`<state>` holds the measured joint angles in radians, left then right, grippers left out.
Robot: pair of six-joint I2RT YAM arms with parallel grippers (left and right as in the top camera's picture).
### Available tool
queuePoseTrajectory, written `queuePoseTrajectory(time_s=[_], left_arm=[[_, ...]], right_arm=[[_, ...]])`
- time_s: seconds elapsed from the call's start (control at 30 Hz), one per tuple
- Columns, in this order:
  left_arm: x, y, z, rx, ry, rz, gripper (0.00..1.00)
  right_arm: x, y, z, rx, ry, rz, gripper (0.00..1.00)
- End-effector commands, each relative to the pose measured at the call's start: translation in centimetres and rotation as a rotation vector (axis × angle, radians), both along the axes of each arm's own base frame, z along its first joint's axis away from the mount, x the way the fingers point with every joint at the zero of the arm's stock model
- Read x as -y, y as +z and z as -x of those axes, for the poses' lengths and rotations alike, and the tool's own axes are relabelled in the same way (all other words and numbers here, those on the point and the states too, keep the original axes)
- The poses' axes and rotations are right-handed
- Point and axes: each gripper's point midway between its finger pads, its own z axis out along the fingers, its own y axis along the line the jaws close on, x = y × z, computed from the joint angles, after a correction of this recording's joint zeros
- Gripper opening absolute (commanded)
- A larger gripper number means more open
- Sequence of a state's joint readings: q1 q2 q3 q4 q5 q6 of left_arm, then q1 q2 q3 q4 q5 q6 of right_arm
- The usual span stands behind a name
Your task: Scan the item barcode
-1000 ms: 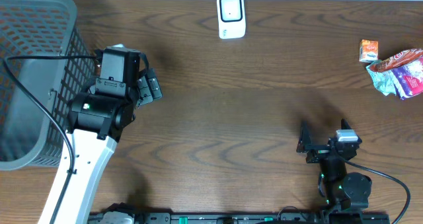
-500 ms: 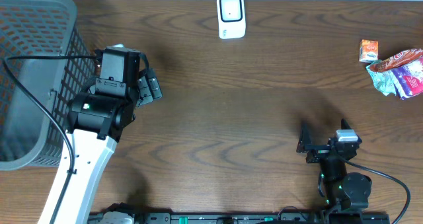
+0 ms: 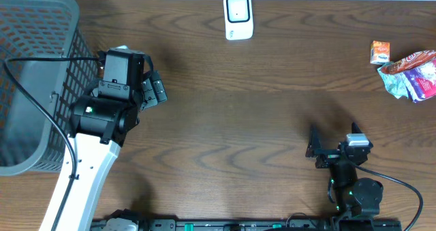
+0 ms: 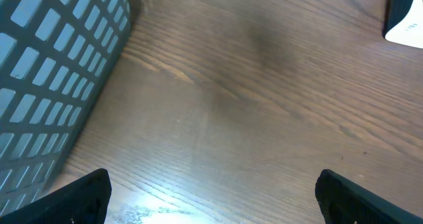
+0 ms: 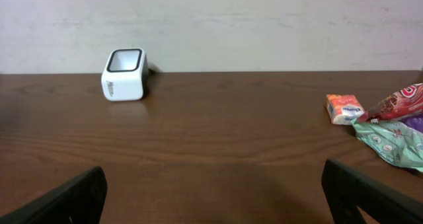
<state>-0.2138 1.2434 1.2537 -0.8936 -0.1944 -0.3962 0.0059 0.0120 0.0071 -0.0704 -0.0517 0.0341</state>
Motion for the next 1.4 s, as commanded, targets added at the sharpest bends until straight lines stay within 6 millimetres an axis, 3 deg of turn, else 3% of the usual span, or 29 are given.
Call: queuePoseTrajectory(time_s=[0.0,0.13,0.33,0.73,0.93,1.13,1.37], left_arm=[[-0.5,0.5,0.1,0.014,0.017,-0.017,0.98],[-1.1,1.2,0.5,0.034,0.032,-0.038,0.98],[-1.6,1.0,2.7,0.025,0.031,-0.041,0.98],[-2.5,-0.6,6.8,0.253,0.012,-0.01,0.98],[-2.9,-2.3,8.8,0.332,0.015,0.008,0.98],[-2.9,-4.2,9.0,0.42,0.018,0.028,0.98],[-2.9,-3.9,8.8,0.596,0.023,0.066,0.98]], right_arm=[[0.4,0.0,0.0,0.001,-0.022,-0.009,0.99],[0.4,0.0,0.0,0.001,-0.022,-0.009,0.99],[0.4,0.0,0.0,0.001,-0.022,-0.009,0.99],[0.4,0.0,0.0,0.001,-0.022,-0.009,0.99],[0.4,0.0,0.0,0.001,-0.022,-0.009,0.99],[0.4,0.0,0.0,0.001,-0.022,-0.009,0.99],[0.4,0.0,0.0,0.001,-0.022,-0.009,0.99]])
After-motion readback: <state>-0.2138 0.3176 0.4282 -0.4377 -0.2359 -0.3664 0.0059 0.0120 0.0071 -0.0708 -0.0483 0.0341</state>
